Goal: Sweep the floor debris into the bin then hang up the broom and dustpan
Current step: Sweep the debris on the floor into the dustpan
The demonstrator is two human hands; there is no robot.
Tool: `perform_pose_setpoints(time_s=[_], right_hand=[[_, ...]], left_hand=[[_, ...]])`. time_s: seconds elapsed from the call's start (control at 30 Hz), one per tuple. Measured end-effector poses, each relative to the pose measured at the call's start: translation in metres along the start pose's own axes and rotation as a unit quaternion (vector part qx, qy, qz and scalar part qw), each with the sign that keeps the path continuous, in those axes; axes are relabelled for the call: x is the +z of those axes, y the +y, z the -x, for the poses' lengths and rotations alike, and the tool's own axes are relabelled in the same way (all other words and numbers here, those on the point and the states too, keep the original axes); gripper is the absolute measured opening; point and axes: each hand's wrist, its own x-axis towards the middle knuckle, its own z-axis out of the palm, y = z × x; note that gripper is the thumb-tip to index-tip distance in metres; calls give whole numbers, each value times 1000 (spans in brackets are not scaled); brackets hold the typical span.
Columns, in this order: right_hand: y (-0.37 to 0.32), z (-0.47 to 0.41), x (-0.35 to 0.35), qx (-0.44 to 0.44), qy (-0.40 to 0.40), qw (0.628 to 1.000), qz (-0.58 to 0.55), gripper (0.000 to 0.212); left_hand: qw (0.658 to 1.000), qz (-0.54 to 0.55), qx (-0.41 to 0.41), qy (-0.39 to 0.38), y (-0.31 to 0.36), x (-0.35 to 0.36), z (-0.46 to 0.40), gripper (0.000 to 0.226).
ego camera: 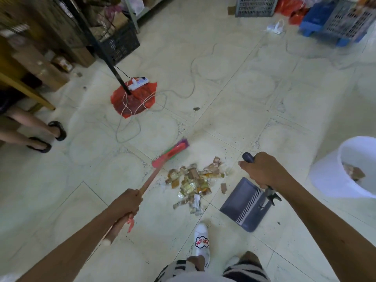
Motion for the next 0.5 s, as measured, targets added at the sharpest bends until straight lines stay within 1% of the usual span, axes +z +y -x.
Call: perform_pose_setpoints(time_s=[0.07, 0.13, 0.17, 0.2, 0.27, 0.3, 0.33, 0.37, 0.43, 0.47, 0.5], right_hand=[[6, 6, 7, -10, 6, 1000, 18, 42], [14, 10, 10, -19, 13, 1000, 16, 44], [18, 12, 10, -27, 15, 999, 16, 45], [21, 14, 10, -37, 14, 999, 22, 46], [28, 16, 9, -53, 12, 998, 41, 46], [33, 16, 8, -58, 9, 997, 49, 46], [38, 16, 6, -64, 4, 996, 54, 45], [43, 17, 4, -71, -2, 996, 56, 44], [53, 20, 0, -89, -11, 994, 65, 45], [59, 24, -2, -105, -12, 992, 75, 48], [66, 28, -3, -124, -11, 989, 82, 51]], left_hand=[[998, -53, -20, 19, 6, 20, -2, 6], [999, -27, -45, 7, 12, 48, -1, 3], [998, 13, -57, -11, 15, 64, 3, 4], [994, 82, -71, -24, 16, 80, 8, 3], [969, 217, -114, -43, 16, 106, 20, 11], [956, 259, -128, -45, 13, 114, 29, 11], [947, 290, -130, -43, 7, 117, 38, 7], [942, 309, -128, -41, -1, 114, 47, 12], [925, 358, -111, -66, -25, 101, 65, 24], [914, 385, -107, -73, -35, 94, 72, 25], [914, 385, -112, -63, -43, 87, 80, 24]])
